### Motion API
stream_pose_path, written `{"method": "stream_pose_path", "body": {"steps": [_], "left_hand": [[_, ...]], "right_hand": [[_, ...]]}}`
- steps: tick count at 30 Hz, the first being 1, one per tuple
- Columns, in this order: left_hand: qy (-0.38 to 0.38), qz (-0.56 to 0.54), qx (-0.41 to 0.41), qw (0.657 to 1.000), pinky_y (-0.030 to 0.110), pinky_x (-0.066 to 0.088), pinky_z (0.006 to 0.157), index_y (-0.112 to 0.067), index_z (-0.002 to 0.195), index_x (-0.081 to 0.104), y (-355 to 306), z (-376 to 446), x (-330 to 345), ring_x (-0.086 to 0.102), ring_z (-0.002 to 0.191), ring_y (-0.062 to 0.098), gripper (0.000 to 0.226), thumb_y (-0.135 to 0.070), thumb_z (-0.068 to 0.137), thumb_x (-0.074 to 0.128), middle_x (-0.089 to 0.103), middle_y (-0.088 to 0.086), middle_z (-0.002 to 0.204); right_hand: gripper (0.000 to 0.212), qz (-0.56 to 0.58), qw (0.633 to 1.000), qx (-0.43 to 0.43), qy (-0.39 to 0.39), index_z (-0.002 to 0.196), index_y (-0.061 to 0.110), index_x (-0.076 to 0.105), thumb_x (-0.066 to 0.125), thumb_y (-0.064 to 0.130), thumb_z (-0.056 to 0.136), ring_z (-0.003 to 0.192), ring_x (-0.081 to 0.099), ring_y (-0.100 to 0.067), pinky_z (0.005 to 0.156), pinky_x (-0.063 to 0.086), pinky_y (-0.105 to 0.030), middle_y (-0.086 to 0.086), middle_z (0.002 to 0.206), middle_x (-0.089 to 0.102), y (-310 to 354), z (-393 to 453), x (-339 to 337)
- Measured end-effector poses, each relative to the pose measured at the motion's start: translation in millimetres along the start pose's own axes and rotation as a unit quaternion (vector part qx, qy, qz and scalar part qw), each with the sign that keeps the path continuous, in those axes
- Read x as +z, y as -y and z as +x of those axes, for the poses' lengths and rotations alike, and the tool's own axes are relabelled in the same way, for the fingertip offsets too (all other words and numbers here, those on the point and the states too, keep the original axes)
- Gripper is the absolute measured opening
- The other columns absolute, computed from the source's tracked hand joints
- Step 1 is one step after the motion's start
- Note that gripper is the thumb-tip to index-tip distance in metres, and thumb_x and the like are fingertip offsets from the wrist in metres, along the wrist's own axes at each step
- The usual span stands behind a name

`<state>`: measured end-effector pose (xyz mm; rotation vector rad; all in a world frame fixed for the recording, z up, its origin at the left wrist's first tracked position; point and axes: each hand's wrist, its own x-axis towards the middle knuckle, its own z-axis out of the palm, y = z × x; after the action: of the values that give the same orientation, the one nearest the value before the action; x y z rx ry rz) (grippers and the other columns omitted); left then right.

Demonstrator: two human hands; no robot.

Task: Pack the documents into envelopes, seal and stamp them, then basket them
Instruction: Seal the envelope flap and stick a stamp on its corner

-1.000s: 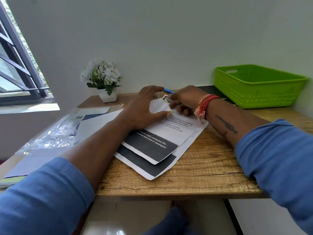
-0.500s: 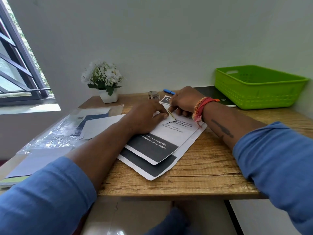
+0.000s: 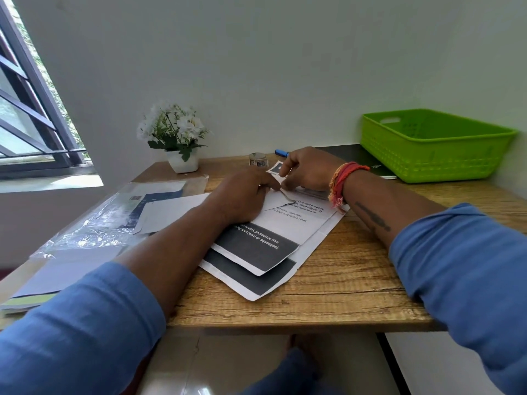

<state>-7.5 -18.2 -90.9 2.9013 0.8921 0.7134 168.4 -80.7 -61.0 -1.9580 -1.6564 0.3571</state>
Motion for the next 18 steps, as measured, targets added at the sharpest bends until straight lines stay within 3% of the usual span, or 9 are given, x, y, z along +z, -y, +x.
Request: {"method": "stream_pose_path", "body": {"steps": [5,9,13,18], "left_hand": [[0.013,-0.001,-0.016,1.000,0.019,0.035,0.087,-0.030,0.128,0.067,0.0,1.5,3.2,0.057,0.112,0.014,0.045,-0.006,0.098,0.043,0.067,-0.005,0.119],[0.047,0.024,-0.022,0.998,0.031,0.043,0.099,-0.032,0.130,0.066,-0.5,3.6,2.2,0.053,0.118,0.022,0.048,-0.006,0.097,0.042,0.060,0.005,0.128],[0.076,0.023,-0.037,0.996,0.036,0.044,0.103,-0.043,0.132,0.062,-1.3,4.8,1.0,0.050,0.124,0.022,0.054,-0.008,0.096,0.043,0.056,0.002,0.132],[0.097,0.039,-0.049,0.993,0.039,0.041,0.110,-0.042,0.138,0.058,-5.0,7.0,-0.3,0.045,0.134,0.022,0.055,-0.010,0.095,0.043,0.050,0.003,0.144]], "right_hand": [[0.024,-0.056,0.998,0.005,0.012,0.107,0.016,0.071,0.077,0.027,0.086,0.076,0.050,-0.003,0.061,0.036,-0.020,0.010,0.090,0.056,-1.2,0.2,0.2],[0.028,-0.078,0.996,0.016,0.039,0.108,0.014,0.072,0.074,0.033,0.088,0.097,0.056,-0.015,0.078,0.043,-0.028,0.000,0.111,0.065,-0.8,0.0,-4.2],[0.039,-0.109,0.991,0.022,0.080,0.112,0.011,0.071,0.072,0.042,0.087,0.109,0.060,-0.023,0.092,0.047,-0.036,-0.007,0.118,0.067,0.8,-1.9,-10.2],[0.060,-0.129,0.983,0.039,0.128,0.120,0.008,0.067,0.074,0.053,0.081,0.089,0.052,-0.019,0.096,0.048,-0.044,-0.015,0.120,0.068,1.8,-4.3,-17.4]]}}
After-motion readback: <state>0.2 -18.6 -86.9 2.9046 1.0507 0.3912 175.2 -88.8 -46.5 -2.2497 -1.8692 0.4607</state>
